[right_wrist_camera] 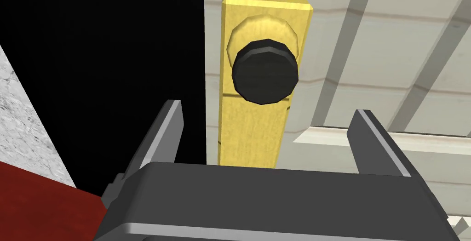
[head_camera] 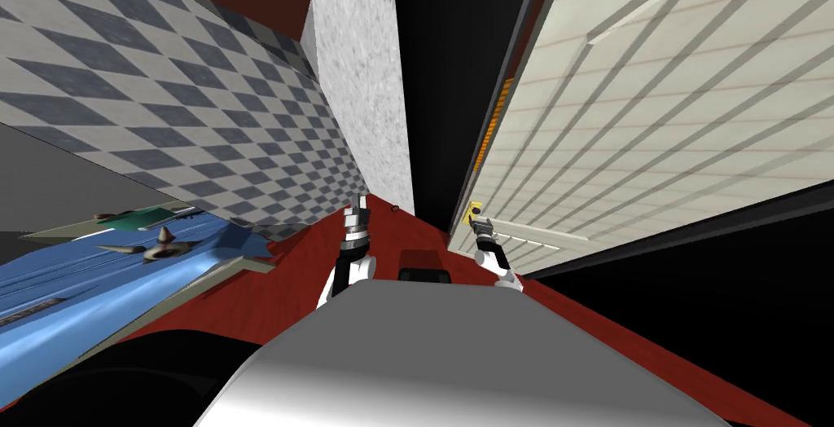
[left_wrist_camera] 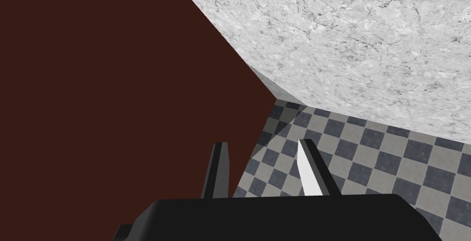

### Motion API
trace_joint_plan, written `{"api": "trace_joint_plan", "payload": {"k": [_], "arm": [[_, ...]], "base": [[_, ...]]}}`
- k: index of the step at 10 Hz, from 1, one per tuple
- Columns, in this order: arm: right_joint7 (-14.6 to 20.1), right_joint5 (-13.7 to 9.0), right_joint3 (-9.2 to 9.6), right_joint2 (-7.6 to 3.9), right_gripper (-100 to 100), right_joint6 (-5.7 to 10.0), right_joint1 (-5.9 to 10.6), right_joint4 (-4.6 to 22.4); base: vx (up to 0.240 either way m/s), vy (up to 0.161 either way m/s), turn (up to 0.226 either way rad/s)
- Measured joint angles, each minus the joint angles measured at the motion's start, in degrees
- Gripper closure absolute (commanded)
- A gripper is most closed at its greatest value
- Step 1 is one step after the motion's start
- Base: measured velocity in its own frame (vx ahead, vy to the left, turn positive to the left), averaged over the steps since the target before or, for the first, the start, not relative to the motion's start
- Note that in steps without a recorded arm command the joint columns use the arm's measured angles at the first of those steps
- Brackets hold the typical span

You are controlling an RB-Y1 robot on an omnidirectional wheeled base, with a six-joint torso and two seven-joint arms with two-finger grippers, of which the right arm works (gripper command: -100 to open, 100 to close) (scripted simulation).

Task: Pull the door open

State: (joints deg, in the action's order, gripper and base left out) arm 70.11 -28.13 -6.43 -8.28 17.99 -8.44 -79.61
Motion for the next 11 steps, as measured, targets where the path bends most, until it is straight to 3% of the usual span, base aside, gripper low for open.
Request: {"api": "trace_joint_plan", "payload": {"k": [2,3,4,10,11], "arm": [[1.5,-1.1,-1.38,-2.41,-100,0.58,0.50,1.7],[2.3,-1.6,-2.04,-3.50,-100,0.72,-0.13,1.6],[2.5,-1.6,-2.11,-3.62,100,0.76,-0.17,1.6],[2.3,-1.6,-2.09,-3.56,100,0.55,-0.27,1.8],[2.9,-1.6,-1.77,-4.22,100,0.70,-0.62,1.5]], "base": [[0.231,-0.002,0.175],[0.094,-0.025,0.032],[-0.009,0.002,-0.050],[-0.038,-0.007,0.023],[-0.245,-0.050,0.192]]}}
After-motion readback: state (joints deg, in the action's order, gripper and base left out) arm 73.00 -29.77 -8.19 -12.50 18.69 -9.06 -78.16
